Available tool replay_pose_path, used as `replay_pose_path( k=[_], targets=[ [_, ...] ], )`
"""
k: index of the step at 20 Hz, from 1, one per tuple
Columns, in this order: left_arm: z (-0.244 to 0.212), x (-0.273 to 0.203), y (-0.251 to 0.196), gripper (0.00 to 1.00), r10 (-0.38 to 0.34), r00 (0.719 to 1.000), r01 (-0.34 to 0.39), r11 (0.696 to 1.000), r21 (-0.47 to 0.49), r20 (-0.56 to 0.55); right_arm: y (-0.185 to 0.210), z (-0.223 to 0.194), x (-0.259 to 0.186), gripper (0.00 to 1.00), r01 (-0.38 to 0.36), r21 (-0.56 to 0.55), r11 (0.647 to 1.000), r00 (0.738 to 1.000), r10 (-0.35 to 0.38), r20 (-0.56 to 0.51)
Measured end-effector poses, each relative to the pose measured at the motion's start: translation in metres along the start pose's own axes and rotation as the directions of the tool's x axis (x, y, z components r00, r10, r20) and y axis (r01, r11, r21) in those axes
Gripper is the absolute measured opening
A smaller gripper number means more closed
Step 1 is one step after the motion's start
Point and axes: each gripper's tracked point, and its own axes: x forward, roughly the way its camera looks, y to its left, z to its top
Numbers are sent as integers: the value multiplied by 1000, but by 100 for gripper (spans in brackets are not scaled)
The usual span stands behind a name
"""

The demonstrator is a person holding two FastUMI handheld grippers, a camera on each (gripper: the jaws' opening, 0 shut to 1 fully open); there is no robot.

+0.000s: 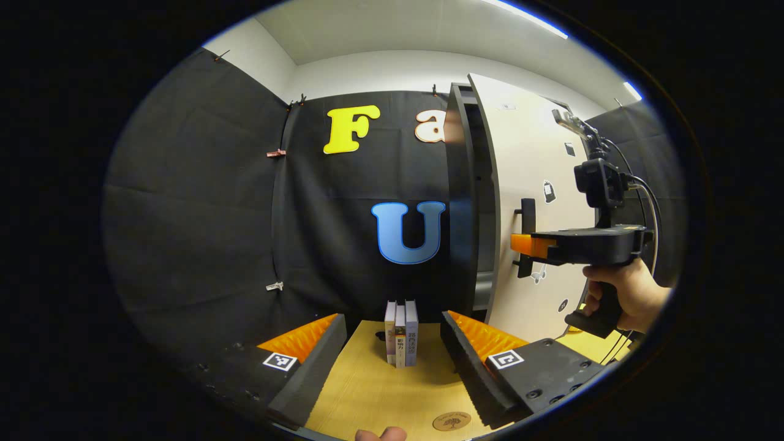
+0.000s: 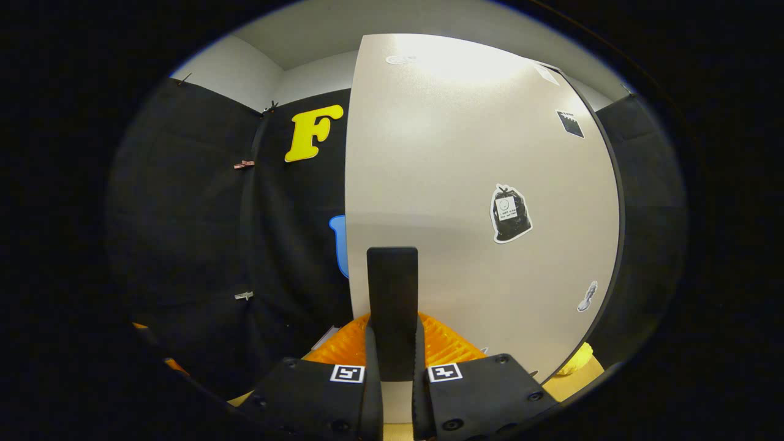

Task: Open the cabinet door with the right hand, grasp the bottle in the cabinet with the left hand and place it on the coaster, then close the cabinet door with the right hand.

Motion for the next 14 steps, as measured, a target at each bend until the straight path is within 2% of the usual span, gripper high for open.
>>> replay_pose_path(
  k=[7, 14],
  targets=[
    [7, -19, -18, 97, -4, 1000, 4, 1000, 0, 11, -3, 4, -35, 23, -63, 7, 998, 998, 63, -13],
    [17, -36, -41, 97, -22, 999, 22, 1000, 0, 25, -26, 9, -85, 23, -78, -1, 997, 997, 78, -10]
  ],
)
